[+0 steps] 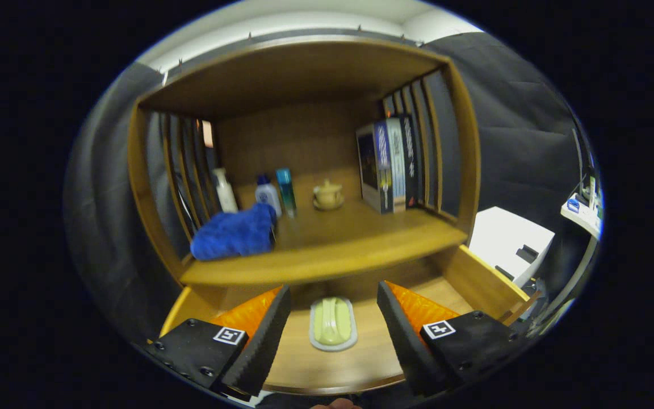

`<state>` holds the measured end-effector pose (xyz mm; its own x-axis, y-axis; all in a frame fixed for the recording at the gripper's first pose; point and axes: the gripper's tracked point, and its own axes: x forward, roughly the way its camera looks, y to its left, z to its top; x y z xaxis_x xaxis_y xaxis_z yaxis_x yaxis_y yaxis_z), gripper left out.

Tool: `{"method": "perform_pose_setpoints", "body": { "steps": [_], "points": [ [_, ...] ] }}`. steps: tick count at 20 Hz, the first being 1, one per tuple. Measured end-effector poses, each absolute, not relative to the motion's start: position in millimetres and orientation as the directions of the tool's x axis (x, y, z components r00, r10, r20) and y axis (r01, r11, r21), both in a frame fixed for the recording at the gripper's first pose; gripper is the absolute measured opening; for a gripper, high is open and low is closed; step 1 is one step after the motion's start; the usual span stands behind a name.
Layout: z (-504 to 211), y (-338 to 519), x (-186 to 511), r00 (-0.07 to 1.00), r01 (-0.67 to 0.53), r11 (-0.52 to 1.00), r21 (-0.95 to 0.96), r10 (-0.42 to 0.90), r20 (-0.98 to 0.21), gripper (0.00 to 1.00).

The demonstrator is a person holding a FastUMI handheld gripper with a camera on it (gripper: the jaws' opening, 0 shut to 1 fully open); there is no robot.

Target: Pull open the drawer, take out the items inside it, and place them on the countertop above the cabinet.

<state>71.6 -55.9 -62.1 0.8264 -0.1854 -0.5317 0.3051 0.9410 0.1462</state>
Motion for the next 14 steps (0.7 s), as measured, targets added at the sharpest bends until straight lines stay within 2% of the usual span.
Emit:
{"method": "perform_pose_setpoints", "body": {
  "steps": [2, 7, 9, 11, 14],
  "points": [
    [-94.4, -54.1, 78.2, 0.762, 0.293, 0.948, 0.123, -0.154, -0.629, 0.98],
    [-138.1, -45.5, 100.1, 0.683, 0.309, 0.931, 0.195, -0.075, -0.726, 0.98],
    [-156.0, -52.8, 91.2, 0.591, 0.33, 0.934, 0.138, -0.09, -0.801, 0.97],
    [-163.2, -57.6, 90.5, 0.535, 0.333, 0.938, 0.094, -0.106, -0.838, 0.96],
    [-163.1, -48.6, 102.1, 0.505, 0.32, 0.943, 0.096, -0.084, -0.859, 0.96]
  ]
}}
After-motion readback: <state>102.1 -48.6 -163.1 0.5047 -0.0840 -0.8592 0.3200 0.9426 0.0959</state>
